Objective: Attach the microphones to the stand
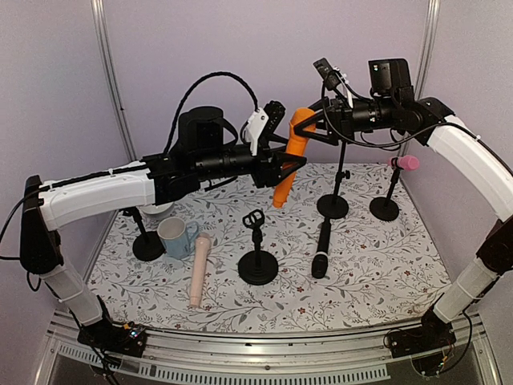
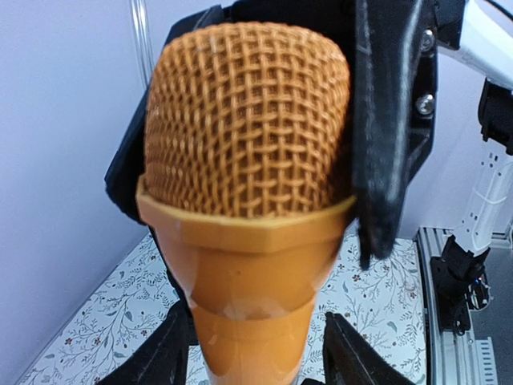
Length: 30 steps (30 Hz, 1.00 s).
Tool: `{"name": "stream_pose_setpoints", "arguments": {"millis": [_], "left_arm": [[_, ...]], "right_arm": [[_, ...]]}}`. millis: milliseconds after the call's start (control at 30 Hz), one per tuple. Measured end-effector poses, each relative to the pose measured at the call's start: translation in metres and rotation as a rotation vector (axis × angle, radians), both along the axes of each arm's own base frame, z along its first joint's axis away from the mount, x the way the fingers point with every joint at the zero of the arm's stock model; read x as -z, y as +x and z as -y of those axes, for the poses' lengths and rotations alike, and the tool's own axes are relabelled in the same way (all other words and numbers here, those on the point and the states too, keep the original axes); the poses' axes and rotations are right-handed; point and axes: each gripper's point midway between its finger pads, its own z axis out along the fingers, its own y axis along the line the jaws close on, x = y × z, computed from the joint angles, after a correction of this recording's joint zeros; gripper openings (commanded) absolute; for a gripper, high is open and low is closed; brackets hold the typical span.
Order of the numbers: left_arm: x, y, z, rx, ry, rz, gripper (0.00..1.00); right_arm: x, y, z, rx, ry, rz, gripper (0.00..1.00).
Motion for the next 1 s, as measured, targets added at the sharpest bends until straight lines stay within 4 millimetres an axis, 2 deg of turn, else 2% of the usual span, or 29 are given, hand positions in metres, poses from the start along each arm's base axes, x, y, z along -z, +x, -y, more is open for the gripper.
{"name": "stream_pose_setpoints", "arguments": {"millis": [400, 600, 933, 1000], "left_arm": [[0.0, 0.002, 0.0, -0.025, 0.002, 0.006, 0.64], [0.001, 0.005, 0.0, -0.046, 0.006, 0.013, 0.68], [0.008, 0.011, 0.003, -0.066, 0.028, 0.035, 0.43], [0.008, 0.01, 0.003, -0.061, 0.028, 0.044, 0.37]], "right_arm": [[-0.021, -0.001, 0.012, 0.037, 0.035, 0.044, 0.25], [-0.024, -0.003, 0.013, 0.031, 0.046, 0.037, 0.25], [-0.035, -0.01, 0.018, 0.026, 0.065, 0.067, 0.25], [-0.036, -0.011, 0.018, 0.027, 0.068, 0.073, 0.31]]}}
